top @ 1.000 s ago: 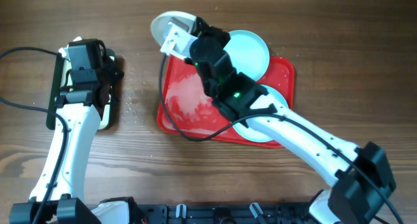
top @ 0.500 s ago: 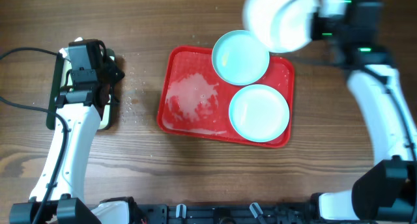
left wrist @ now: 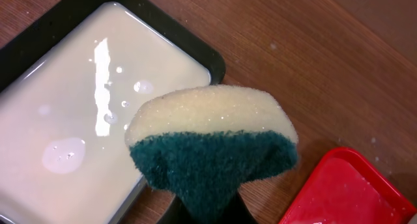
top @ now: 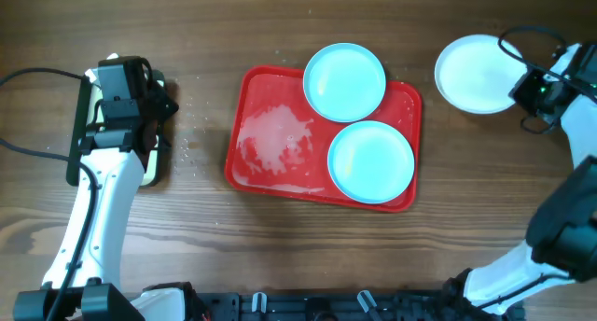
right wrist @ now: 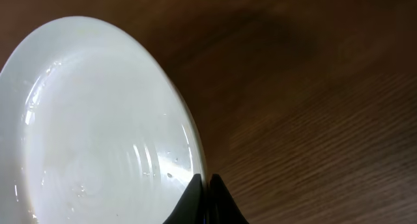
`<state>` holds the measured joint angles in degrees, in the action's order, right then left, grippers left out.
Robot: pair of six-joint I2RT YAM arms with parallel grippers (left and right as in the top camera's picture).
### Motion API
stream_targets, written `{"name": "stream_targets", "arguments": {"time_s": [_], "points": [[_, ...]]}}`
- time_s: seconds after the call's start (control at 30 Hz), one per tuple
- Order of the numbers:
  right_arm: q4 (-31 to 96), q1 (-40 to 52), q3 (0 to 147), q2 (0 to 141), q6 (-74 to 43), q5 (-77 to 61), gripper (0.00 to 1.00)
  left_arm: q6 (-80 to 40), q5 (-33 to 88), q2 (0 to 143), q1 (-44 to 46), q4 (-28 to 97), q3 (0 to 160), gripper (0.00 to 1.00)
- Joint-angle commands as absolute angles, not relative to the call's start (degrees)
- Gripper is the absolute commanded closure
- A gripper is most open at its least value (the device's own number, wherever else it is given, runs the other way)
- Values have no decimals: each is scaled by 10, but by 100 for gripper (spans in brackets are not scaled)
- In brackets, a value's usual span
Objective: Clean dirty plates on tray and stack at the side
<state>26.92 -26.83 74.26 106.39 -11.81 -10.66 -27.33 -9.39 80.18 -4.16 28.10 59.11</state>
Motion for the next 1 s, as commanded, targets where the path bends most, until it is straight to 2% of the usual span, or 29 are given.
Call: {"name": "stream_targets", "arguments": {"time_s": [0.0,0.03,0.07,0.17,0.27,0.3,0.47,0.63,0.77,0.87,0.97], "points": [[258,-264,738,1108,-126,-100,83,-275,-95,799,-44,279,596,96],[257,-264,738,1113,-128,-109,66,-275,-95,799,-44,279,596,96],[257,-264,738,1116,-135,-120,41,-275,-95,799,-44,279,596,96],[255,-261,739,1113,-134,-194,27,-275,-95,799,-44,279,596,96],[245,-244,739,1102,-120,-291,18,-275,-94,799,-44,279,596,96],[232,-221,739,1090,-119,-319,18,-275,-94,799,-44,279,596,96],[158,-103,739,1058,-107,-286,19,-275,-94,799,-44,279,596,96],[131,5,739,1073,-107,-129,20,-275,-88,799,-44,279,596,96],[131,65,738,1112,-146,-46,34,-275,-88,799,-44,279,596,96],[115,85,738,1157,-157,-65,36,-275,-88,799,-44,279,596,96],[117,89,738,1176,-157,-96,51,-275,-88,799,-44,280,596,96]]}}
